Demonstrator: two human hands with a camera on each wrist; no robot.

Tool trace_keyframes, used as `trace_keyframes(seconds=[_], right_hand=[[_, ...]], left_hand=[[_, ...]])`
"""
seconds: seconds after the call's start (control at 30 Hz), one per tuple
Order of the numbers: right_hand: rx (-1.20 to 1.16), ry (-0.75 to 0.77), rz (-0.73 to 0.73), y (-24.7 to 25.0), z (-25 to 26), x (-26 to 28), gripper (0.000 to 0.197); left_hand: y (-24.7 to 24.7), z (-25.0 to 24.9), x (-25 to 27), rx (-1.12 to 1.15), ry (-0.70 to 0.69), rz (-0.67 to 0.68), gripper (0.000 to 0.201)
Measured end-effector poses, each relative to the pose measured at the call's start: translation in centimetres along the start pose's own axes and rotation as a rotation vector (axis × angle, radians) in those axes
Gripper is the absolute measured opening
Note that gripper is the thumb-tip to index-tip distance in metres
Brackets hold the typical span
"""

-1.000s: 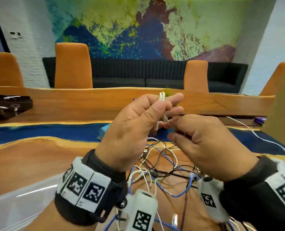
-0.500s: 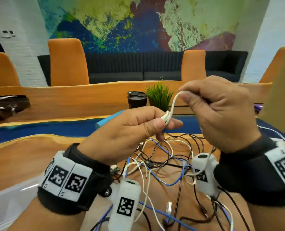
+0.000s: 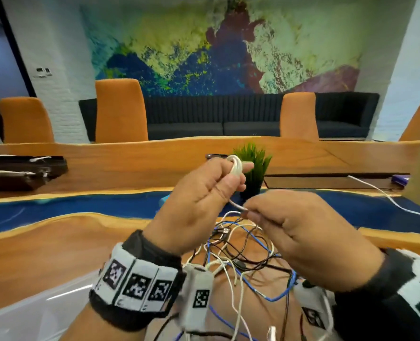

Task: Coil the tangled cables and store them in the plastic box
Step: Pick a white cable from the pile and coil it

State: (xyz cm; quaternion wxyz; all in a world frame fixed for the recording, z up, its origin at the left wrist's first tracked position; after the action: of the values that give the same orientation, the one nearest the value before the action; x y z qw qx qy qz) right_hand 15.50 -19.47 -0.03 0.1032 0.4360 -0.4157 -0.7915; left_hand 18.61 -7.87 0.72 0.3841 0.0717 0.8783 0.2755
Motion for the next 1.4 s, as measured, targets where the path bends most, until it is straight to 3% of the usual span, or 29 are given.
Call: trace_keyframes(seconds=[0.2, 0.33, 0.4, 0.53, 0.63, 0.77, 0.93, 1.03, 1.2, 1.4], right_hand=[[0.051, -0.024, -0.28, 4.3, -0.2, 0.2, 0.018], [0.022, -0.064, -0.373, 4.9, -1.6, 0.6, 0.018], [0.023, -0.094, -0.364, 4.3, -2.6, 0.6, 0.019], [-0.004, -0.068, -0.291, 2.8, -2.8, 0.3, 0.031], [-0.146, 0.02, -0.237, 1.9, -1.2, -0.1, 0.036], [-0.128, 0.047, -0.33, 2.3, -0.7, 0.0, 0.024], [-0.127, -0.03, -0.375, 2.2, -1.6, 0.4, 0.016], [-0.106, -0.063, -0.391, 1.9, -2.0, 0.4, 0.016], [-0.058, -0.071, -0.478, 2.8, -2.3, 0.7, 0.017], [-0.051, -0.067, -0.487, 2.7, -2.5, 0.8, 0.017]], left_hand=[[-1.8, -0.2, 0.3, -0.122, 0.016, 0.152, 0.028], [-2.6, -0.4, 0.8, -0.169, 0.007, 0.275, 0.028], [-2.8, 0.4, 0.8, -0.017, 0.073, 0.301, 0.027], [-3.4, 1.7, 1.2, 0.532, 0.293, 0.281, 0.027], [-4.4, 1.9, 1.2, 0.712, 0.394, 0.256, 0.025], [-5.5, 1.5, 1.3, 0.843, 0.475, 0.204, 0.022], [-5.3, 1.9, 1.3, 0.7, 0.514, 0.026, 0.016], [-4.5, 1.7, 1.2, 0.474, 0.424, -0.036, 0.016], [-3.0, 0.4, 0.8, 0.043, 0.145, -0.057, 0.019], [-1.5, 0.2, 0.5, -0.101, 0.126, -0.003, 0.015]])
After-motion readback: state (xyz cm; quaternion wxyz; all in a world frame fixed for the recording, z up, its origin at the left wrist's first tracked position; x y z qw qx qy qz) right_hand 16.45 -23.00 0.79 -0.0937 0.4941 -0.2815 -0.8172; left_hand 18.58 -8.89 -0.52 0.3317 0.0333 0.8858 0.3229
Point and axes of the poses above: each hand's wrist, its own x-axis away from the middle knuckle, its own y-axis out of the back of the hand, z = x × y, the point moved 9 cm from there along -x, towards the middle knuckle, and after that the axes turned 10 degrees about -x, right-handed, at the moved point
